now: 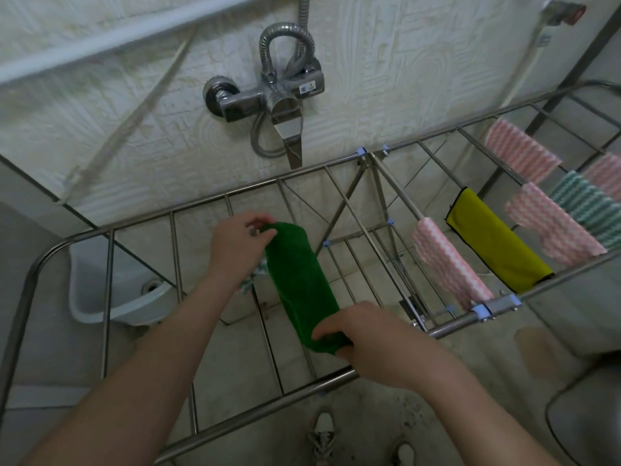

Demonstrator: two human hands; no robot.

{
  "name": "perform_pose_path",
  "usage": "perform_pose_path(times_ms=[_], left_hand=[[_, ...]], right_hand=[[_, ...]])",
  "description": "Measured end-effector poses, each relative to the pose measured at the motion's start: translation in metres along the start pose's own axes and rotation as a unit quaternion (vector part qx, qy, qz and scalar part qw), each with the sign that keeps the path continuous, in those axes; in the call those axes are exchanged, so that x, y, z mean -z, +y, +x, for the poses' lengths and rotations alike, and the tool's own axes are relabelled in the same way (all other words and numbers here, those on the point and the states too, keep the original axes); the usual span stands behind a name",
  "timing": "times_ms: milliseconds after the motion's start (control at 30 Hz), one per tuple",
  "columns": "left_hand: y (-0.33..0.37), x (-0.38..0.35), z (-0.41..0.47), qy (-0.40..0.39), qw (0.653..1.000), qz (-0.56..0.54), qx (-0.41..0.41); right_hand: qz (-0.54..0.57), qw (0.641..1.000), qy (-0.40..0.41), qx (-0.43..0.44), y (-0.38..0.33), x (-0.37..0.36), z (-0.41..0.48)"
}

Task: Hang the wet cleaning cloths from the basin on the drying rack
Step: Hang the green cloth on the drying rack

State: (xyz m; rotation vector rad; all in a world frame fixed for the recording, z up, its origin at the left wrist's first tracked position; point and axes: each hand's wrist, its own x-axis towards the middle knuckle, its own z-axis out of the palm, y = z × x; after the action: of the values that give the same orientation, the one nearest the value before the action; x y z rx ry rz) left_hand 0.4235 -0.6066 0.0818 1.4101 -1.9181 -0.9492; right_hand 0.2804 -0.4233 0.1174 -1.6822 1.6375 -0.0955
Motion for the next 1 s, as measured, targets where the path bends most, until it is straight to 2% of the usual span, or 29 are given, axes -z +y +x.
perform_pose_path(times_ms=[100, 200, 333, 500, 633, 700, 767, 867, 933, 1000], left_hand=[[0.025, 0.0, -0.015, -0.041, 0.997, -0.007, -0.061], [0.046, -0.004, -0.034, -0.088, 0.994, -0.067, -0.028], [0.059, -0.005, -0.052, -0.107, 0.981, -0.159, 0.012], [0.072, -0.005, -0.066, -0.148, 0.956, -0.252, 0.02], [0.074, -0.002, -0.067, -0.146, 0.945, -0.291, 0.025], [0.075, -0.001, -0.067, -0.162, 0.938, -0.305, 0.021], [0.076, 0.0, -0.066, -0.187, 0.934, -0.304, 0.01], [0.077, -0.002, -0.065, -0.2, 0.947, -0.25, -0.034], [0.079, -0.006, -0.068, -0.163, 0.965, -0.192, -0.073], [0.077, -0.013, -0.072, -0.093, 0.983, -0.074, -0.142]], right_hand=[[0.027, 0.997, 0.074, 0.018, -0.001, 0.015, -0.006], [0.106, 0.981, 0.156, 0.038, 0.002, 0.024, -0.004], [0.206, 0.937, 0.277, 0.056, 0.006, 0.027, 0.008], [0.277, 0.888, 0.361, 0.069, 0.006, 0.029, 0.017], [0.334, 0.864, 0.372, 0.059, 0.007, 0.029, 0.022], [0.396, 0.857, 0.327, 0.051, 0.009, 0.034, 0.02], [0.454, 0.855, 0.243, 0.052, 0.013, 0.041, 0.018], [0.436, 0.878, 0.19, 0.048, 0.016, 0.051, 0.013], [0.406, 0.887, 0.217, 0.031, 0.017, 0.053, 0.013], [0.395, 0.881, 0.259, 0.021, 0.016, 0.054, 0.013]])
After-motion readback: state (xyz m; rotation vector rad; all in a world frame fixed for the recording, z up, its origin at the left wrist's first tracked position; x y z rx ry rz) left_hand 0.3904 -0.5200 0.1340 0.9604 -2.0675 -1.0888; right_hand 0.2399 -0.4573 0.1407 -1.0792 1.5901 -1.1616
